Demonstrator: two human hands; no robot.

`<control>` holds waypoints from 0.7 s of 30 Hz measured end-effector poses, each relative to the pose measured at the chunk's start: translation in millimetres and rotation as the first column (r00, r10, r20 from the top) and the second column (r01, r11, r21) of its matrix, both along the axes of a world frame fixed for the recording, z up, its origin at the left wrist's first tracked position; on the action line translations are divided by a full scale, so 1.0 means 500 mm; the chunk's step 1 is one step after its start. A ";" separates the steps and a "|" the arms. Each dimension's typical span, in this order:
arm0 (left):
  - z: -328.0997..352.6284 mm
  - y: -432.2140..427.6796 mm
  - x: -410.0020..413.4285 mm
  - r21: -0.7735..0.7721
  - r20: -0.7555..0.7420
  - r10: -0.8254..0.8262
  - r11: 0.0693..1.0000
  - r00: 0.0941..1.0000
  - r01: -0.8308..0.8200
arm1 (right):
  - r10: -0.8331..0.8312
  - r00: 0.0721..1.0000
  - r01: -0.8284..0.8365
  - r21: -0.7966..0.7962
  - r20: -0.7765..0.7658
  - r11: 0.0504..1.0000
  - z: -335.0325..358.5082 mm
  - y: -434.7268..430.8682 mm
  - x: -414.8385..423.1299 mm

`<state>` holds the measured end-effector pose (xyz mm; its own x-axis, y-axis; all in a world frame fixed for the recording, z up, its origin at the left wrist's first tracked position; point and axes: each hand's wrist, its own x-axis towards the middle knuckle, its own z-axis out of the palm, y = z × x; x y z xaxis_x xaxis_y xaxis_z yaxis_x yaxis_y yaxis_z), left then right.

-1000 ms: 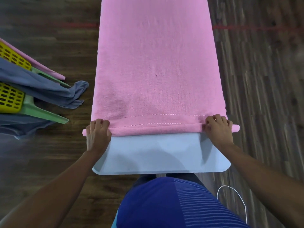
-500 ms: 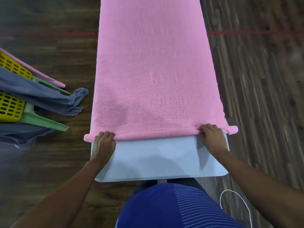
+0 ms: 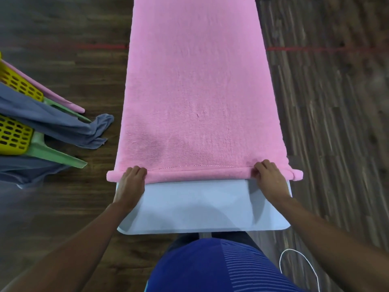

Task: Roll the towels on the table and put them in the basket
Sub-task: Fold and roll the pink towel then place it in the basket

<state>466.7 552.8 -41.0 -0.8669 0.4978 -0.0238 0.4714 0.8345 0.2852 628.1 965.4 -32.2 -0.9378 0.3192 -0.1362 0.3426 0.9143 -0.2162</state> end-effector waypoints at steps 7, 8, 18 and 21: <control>-0.006 -0.010 0.034 -0.086 -0.012 -0.033 0.996 0.999 0.032 | -0.006 1.000 0.006 0.012 -0.025 1.000 -0.012 -0.013 0.019; -0.002 -0.006 0.029 -0.097 -0.017 -0.014 0.995 1.000 0.012 | 0.000 1.000 0.000 0.011 -0.030 1.000 -0.008 -0.010 0.013; 0.029 0.000 -0.021 -0.211 0.089 0.045 0.977 0.995 -0.025 | -0.016 0.965 0.031 -0.053 0.260 0.998 0.023 0.015 -0.026; 0.018 0.004 -0.025 -0.126 0.006 0.099 0.987 0.995 -0.097 | -0.076 0.997 0.076 0.035 0.024 0.997 0.010 0.008 -0.021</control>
